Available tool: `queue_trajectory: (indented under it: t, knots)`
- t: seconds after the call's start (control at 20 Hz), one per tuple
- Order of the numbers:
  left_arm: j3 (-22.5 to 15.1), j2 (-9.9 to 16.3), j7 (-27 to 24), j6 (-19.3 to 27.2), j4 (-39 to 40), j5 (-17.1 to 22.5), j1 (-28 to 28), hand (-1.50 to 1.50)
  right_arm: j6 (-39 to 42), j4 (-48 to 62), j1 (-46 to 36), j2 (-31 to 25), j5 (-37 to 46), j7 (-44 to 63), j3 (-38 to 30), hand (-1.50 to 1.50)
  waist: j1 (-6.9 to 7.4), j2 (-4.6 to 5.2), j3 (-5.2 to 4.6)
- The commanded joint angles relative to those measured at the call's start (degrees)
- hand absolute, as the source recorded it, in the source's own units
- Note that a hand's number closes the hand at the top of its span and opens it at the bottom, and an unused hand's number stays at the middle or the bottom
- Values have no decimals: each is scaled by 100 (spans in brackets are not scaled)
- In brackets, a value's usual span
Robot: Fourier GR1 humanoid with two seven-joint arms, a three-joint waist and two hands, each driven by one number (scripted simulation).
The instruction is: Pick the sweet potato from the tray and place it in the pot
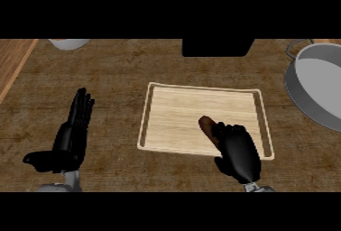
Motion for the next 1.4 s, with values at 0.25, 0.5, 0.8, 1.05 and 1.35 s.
queue_trajectory:
  t: [0.25, 0.5, 0.8, 1.05, 1.35]
  knots:
    - [58, -17, -73, 42, -95, 23, 7, 0, 415, 305, -803, 243, -1096, 2477, -2756, 150, -128, 280, 61]
    - [-63, 36, -93, -117, -136, 7, -64, 0, 459, 692, -1944, -11, -976, 3738, -3922, 150, 289, 283, 23]
    - [-316, 4, -69, -270, -138, -63, -235, 0, 531, 1479, -3373, -1012, -190, 4939, -4592, 150, 832, 347, -1]
    - [-516, -117, -62, -332, -91, -95, -352, 0, 725, 2391, -4141, -1732, 448, 5770, -4967, 150, 1042, 420, 6]
    - [-567, -114, -2, -374, -63, -108, -394, 0, 759, 3413, -4850, -2315, 1142, 6445, -5319, 150, 1132, 373, 20]
